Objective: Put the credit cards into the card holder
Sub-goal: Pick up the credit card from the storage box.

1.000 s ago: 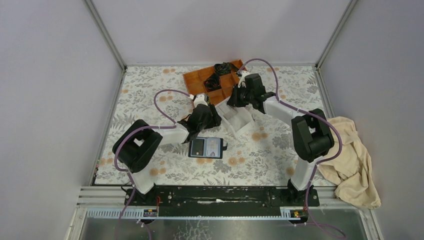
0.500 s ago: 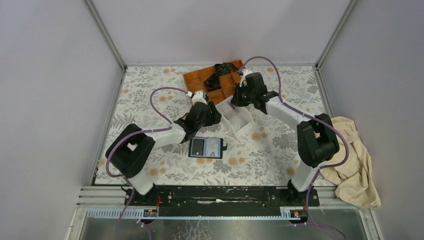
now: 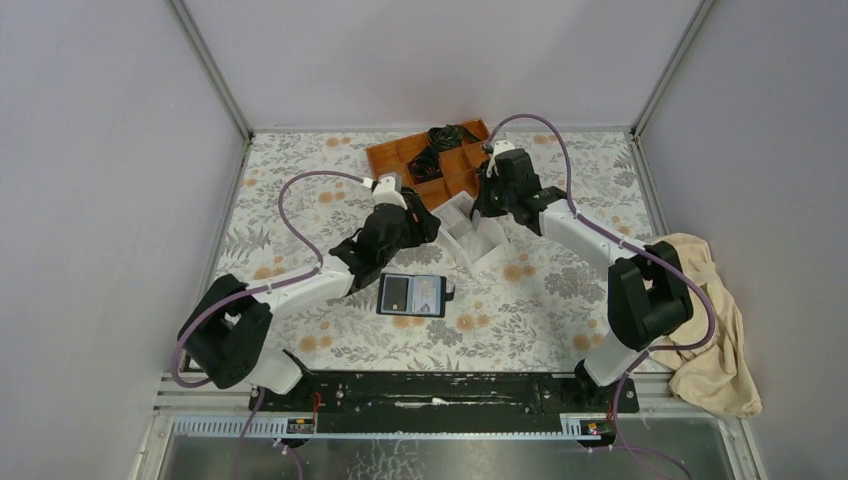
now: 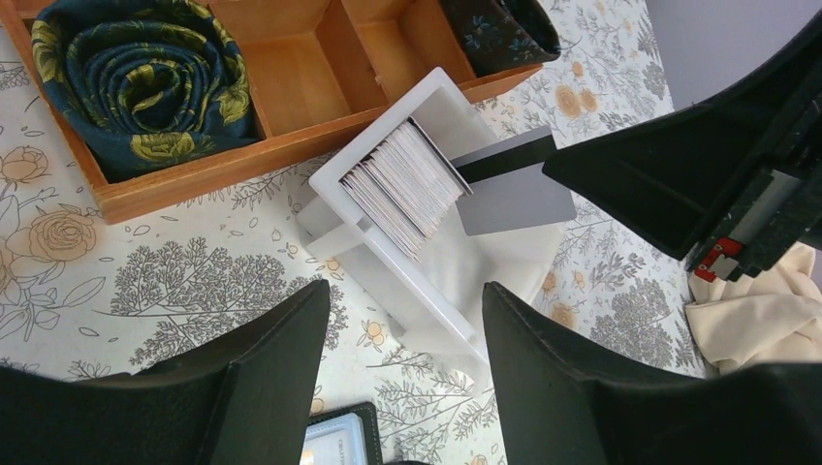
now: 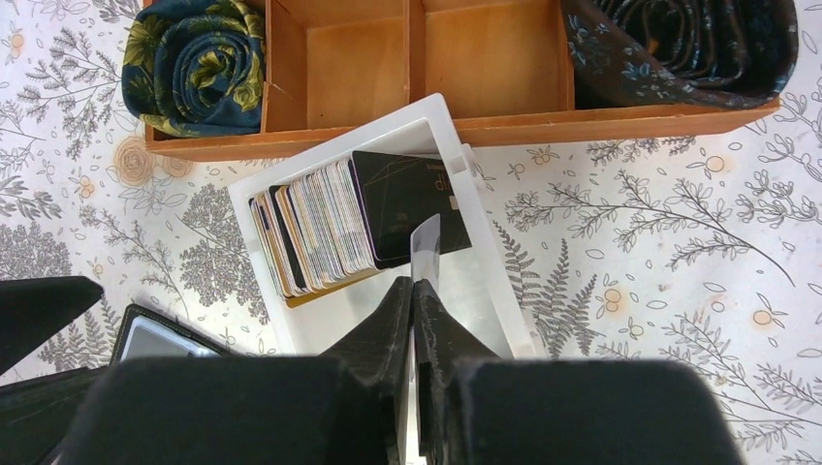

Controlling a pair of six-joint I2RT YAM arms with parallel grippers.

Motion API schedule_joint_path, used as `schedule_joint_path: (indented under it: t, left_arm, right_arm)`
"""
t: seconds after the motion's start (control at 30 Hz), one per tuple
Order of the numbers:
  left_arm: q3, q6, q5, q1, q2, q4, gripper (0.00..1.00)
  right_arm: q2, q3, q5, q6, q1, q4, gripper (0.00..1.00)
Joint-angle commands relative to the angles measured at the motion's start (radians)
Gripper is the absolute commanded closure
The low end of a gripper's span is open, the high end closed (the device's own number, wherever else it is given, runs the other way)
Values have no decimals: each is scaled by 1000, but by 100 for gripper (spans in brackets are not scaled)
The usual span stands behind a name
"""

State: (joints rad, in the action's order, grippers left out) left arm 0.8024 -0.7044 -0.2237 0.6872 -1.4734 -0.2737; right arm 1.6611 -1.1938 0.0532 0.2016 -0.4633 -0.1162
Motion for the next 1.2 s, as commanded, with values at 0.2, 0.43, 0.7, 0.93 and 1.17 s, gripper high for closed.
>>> schedule_joint_path:
  t: [0.2,0.43,0.7,0.93,1.17]
  left_arm:
    - [-27,45,-36,33,92,35,33]
    - [-61,63,34,36,142,-20,32]
    - [-165,73,205,36,226,-162,31]
    - [-223,69,446,70,234,-324,31]
    - [-249,84,582,95,224,-413,31]
  right_arm:
    - [-103,32,-52,-28,-15,-24,100]
    - [-219,93,-29,-20,-16,-47,100]
    - [-438,196,83,18,-17,-117,100]
    - [-590,265,234,61,-30,-197,100]
    - [-689,362,388,119,-31,-205,100]
